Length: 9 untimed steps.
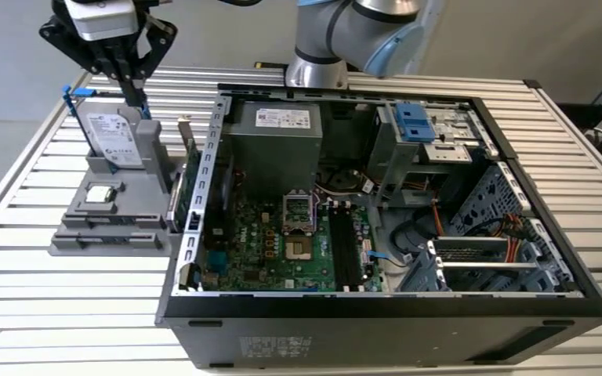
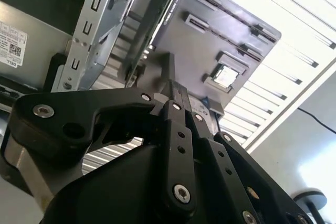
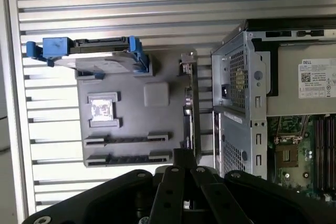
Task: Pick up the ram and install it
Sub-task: 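Reach for the ram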
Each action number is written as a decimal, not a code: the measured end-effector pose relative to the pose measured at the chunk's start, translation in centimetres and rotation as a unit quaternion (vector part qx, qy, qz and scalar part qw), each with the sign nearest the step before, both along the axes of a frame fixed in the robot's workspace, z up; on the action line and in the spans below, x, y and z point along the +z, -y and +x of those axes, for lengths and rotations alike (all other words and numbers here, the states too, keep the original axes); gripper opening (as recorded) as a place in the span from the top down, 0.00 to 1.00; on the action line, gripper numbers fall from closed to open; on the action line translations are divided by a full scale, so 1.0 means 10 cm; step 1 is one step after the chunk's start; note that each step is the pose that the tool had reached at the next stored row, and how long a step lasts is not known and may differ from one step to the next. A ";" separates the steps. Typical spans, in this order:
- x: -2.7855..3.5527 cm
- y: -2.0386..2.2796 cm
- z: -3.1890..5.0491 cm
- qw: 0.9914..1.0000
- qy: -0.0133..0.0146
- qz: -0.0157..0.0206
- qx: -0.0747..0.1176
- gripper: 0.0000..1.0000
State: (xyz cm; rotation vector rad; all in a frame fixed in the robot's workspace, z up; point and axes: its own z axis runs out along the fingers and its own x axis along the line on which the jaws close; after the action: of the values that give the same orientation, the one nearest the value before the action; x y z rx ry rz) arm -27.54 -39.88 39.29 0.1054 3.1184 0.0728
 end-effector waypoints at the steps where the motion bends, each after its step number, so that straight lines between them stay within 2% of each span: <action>1: 0.000 0.000 -0.028 1.000 0.000 0.000 0.000 1.00; 9: 0.000 0.000 -0.265 1.000 0.000 0.000 0.000 1.00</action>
State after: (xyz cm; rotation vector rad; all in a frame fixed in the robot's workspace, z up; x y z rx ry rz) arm -30.19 -39.88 39.29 0.1047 3.1185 0.0729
